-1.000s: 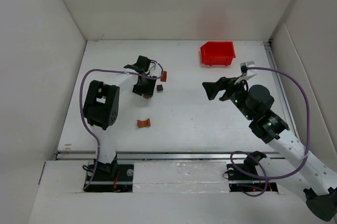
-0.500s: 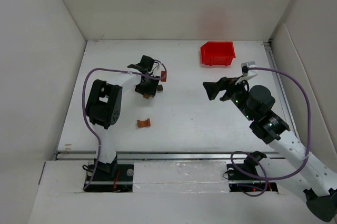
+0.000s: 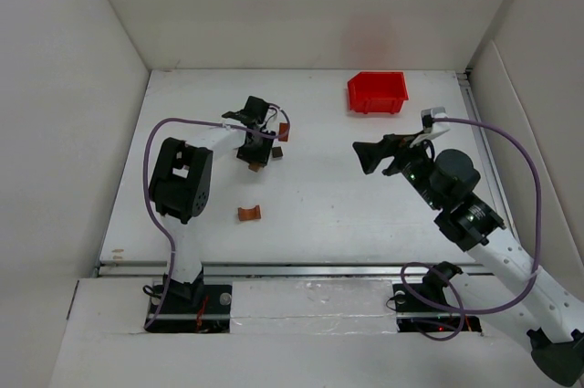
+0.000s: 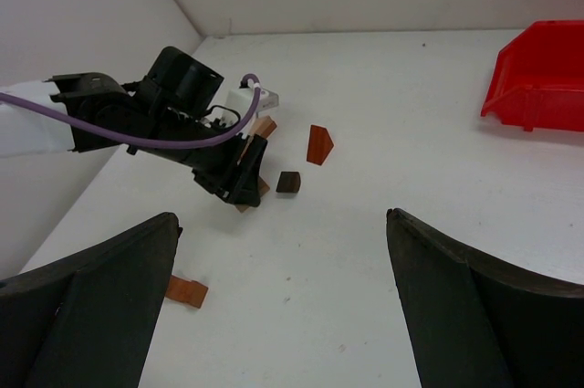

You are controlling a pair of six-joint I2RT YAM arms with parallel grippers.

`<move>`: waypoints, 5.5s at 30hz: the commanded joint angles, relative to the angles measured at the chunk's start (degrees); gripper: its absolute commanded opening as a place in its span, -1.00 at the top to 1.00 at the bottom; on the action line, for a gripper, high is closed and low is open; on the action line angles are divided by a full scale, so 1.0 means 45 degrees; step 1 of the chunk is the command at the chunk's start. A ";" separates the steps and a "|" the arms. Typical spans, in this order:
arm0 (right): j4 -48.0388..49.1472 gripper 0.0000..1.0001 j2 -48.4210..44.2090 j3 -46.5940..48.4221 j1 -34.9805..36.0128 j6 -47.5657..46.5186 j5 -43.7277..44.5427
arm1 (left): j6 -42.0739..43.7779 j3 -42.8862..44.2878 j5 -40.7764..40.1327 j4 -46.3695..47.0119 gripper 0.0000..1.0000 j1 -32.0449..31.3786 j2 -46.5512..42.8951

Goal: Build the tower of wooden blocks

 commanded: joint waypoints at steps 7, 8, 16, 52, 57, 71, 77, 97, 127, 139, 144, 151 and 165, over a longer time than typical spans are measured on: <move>0.0508 -1.00 -0.0205 -0.0197 -0.0075 -0.0121 -0.0118 | 0.0182 0.0190 -0.0133 0.0099 0.50 0.0011 -0.0518; 0.0508 -1.00 -0.0224 -0.0197 -0.0075 -0.0140 -0.0118 | 0.0162 0.0190 -0.0133 0.0099 0.53 0.0011 -0.0634; 0.0508 -1.00 -0.0205 -0.0197 -0.0075 -0.0140 -0.0001 | -0.0150 0.1281 -0.1080 -0.0740 1.00 0.0011 -0.1435; 0.0547 -1.00 0.0049 -0.0237 -0.0075 -0.0141 0.0136 | 0.1959 0.6070 -0.0348 -0.2402 1.00 0.2022 0.1611; 0.0546 -1.00 0.0049 -0.0256 -0.0075 -0.0160 0.0136 | 0.1959 0.6147 -0.0348 -0.2440 1.00 0.2022 0.1845; 0.0508 -1.00 0.0029 -0.0256 -0.0075 -0.0160 0.0156 | 0.1861 0.6538 -0.0133 -0.2577 0.94 0.2022 0.2627; 0.0547 -1.00 0.0088 -0.0256 -0.0075 -0.0160 0.0136 | 0.1803 0.6460 -0.0641 -0.2557 0.84 0.2138 0.2510; 0.0527 -1.00 0.0069 -0.0256 -0.0075 -0.0141 0.0136 | 0.1510 0.6342 -0.0348 -0.2557 0.56 0.2140 0.2431; 0.0508 -1.00 -0.0068 -0.0256 -0.0075 -0.0160 0.0156 | 0.1100 0.6421 -0.0133 -0.2675 0.24 0.2140 0.2842; 0.0508 -1.00 -0.0010 -0.0237 -0.0075 -0.0160 0.0117 | 0.0827 0.6362 -0.1090 -0.2734 -0.98 0.2140 0.2278; 0.0527 -1.00 0.0049 -0.0256 -0.0075 -0.0160 0.0097 | 0.0690 0.6401 -0.1305 -0.2675 -0.98 0.2140 0.0989; 0.0527 -1.00 0.0049 -0.0237 -0.0075 -0.0179 0.0194 | -0.1066 0.4395 -0.1815 -0.0459 -0.98 0.2140 -0.3085; 0.0547 -0.99 0.0126 -0.0295 -0.0075 -0.0316 0.0663 | -0.3451 0.3745 -0.1324 -0.1758 -0.98 -0.0458 -0.2373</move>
